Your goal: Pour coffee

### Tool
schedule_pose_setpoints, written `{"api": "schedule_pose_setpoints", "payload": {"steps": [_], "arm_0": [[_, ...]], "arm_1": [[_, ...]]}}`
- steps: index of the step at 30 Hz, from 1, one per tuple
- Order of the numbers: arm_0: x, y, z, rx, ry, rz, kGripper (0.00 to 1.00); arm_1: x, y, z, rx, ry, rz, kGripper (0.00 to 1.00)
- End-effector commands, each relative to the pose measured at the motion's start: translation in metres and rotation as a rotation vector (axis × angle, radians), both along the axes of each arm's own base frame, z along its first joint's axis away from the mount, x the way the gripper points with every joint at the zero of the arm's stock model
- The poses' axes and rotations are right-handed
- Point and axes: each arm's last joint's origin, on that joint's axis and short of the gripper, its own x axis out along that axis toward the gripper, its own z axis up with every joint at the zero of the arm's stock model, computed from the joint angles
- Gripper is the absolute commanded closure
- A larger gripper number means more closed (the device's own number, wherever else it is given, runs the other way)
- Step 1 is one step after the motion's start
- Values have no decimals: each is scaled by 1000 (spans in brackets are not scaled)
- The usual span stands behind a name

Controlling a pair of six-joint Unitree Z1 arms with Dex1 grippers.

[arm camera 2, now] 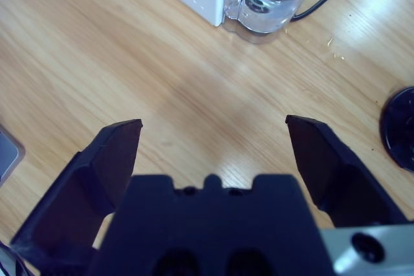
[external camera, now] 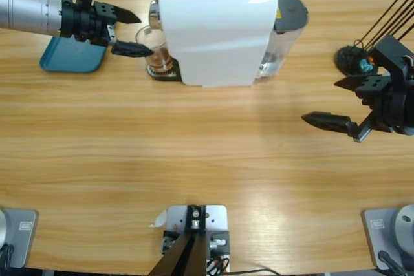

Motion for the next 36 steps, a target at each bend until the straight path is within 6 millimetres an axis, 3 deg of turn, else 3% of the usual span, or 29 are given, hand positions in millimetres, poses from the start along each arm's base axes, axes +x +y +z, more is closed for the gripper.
{"api": "schedule_pose_setpoints", "payload": {"steps": [1, 11, 30, 33, 36], "arm_0": [[13, -10, -18, 6, 33, -23, 0], [13, -22, -24, 10, 43, -52, 0], [21, -27, -36, 27, 57, -45, 0], [24, -27, -36, 21, 59, -42, 104], [26, -27, -36, 7, 61, -50, 301]], "arm_1": [[1, 3, -7, -12, 41, 7, 0], [3, 5, -8, -18, 48, 7, 0], [3, 6, -8, -17, 57, 13, 0], [3, 6, -8, -16, 58, 14, 0], [3, 6, -8, -14, 59, 16, 0]]}}
